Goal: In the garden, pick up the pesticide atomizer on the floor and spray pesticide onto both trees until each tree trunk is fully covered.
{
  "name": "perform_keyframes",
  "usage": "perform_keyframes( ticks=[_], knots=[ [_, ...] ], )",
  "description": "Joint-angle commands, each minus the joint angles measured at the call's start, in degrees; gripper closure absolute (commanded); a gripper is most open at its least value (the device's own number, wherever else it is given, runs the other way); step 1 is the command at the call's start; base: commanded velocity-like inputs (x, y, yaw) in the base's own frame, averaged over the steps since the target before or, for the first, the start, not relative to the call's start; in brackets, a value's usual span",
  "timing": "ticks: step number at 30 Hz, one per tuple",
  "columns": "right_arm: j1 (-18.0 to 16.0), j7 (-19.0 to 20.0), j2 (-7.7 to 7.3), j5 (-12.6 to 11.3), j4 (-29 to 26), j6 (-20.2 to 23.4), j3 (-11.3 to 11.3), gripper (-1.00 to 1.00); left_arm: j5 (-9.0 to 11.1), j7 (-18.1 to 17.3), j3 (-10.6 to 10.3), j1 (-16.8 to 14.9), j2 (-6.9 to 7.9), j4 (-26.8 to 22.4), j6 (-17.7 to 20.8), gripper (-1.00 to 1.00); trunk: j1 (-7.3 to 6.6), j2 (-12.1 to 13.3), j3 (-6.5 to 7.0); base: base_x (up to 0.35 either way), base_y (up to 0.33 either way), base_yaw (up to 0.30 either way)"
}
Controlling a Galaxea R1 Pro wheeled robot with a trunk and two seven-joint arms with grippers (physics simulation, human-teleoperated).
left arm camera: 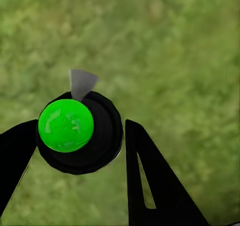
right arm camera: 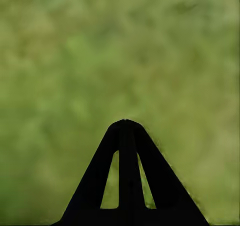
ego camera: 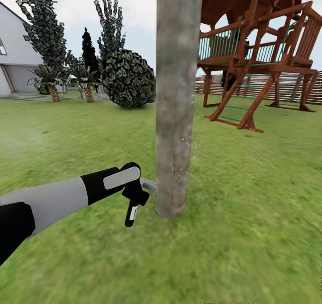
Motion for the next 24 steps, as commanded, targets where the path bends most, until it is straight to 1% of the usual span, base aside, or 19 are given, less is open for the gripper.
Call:
perform_keyframes(
  ticks=[1,5,7,8,10,11,12,13,21,23,24],
  knots=[
    [0.01,0.23,0.03,-0.33,-0.17,0.39,-0.12,1.0,0.55,0.57,-0.1,-0.05,0.06,-0.13,-0.15,1.0,-0.01,-0.02,-0.01,0.043,0.324,-0.228],
    [0.01,0.23,0.01,-0.35,-0.17,0.39,-0.12,1.0,0.55,0.57,-0.1,-0.05,0.05,-0.13,-0.18,1.0,-0.01,-0.02,0.15,0.16,0.253,-0.228],
    [0.01,0.23,0.0,-0.39,-0.17,0.39,-0.12,1.0,0.55,0.57,-0.1,-0.05,0.01,-0.13,-0.18,1.0,-0.01,-0.02,0.23,0.265,0.13,-0.228],
    [0.01,0.23,0.02,-0.39,-0.17,0.39,-0.12,1.0,0.0,0.57,-0.1,-0.05,-0.07,-0.13,-0.18,1.0,-0.01,-0.02,0.27,0.309,0.045,-0.228],
    [0.01,0.23,0.03,-0.39,-0.17,0.39,-0.12,1.0,-2.87,0.32,-0.1,-0.02,-0.28,-0.13,-0.18,1.0,-0.01,-0.02,0.33,0.246,0.024,-0.179],
    [0.01,0.23,0.05,-0.35,-0.17,0.39,-0.12,1.0,-3.76,-0.26,-0.1,0.0,-0.35,-0.1,-0.21,1.0,-0.01,-0.02,0.35,0.129,0.012,-0.094],
    [0.01,0.23,0.1,-0.26,-0.17,0.39,-0.12,1.0,-4.73,-1.67,-0.09,-0.03,-0.44,-0.07,-0.25,1.0,-0.01,-0.02,0.36,0.053,0.005,-0.038],
    [0.01,0.23,0.14,-0.23,-0.17,0.39,-0.12,1.0,-5.07,-2.21,-0.09,-0.01,-0.5,-0.06,-0.29,1.0,-0.01,-0.02,0.36,0.027,0.002,-0.02],
    [0.01,0.23,0.18,-0.15,-0.17,0.48,-0.12,1.0,-5.31,-2.6,0.07,-0.09,-0.8,0.02,-0.36,1.0,-0.01,-0.02,0.37,0.005,0.0,-0.004],
    [0.01,0.23,0.18,-0.13,-0.17,0.48,-0.1,1.0,-5.13,-2.43,0.59,-0.12,-0.82,0.09,-0.34,1.0,-0.01,-0.02,0.37,0.0,0.0,0.0],
    [0.01,0.23,0.18,-0.12,-0.17,0.48,-0.08,1.0,-5.02,-2.4,1.29,-0.21,-0.82,0.1,-0.22,1.0,-0.01,-0.02,0.37,0.0,0.0,0.0]
  ],
)
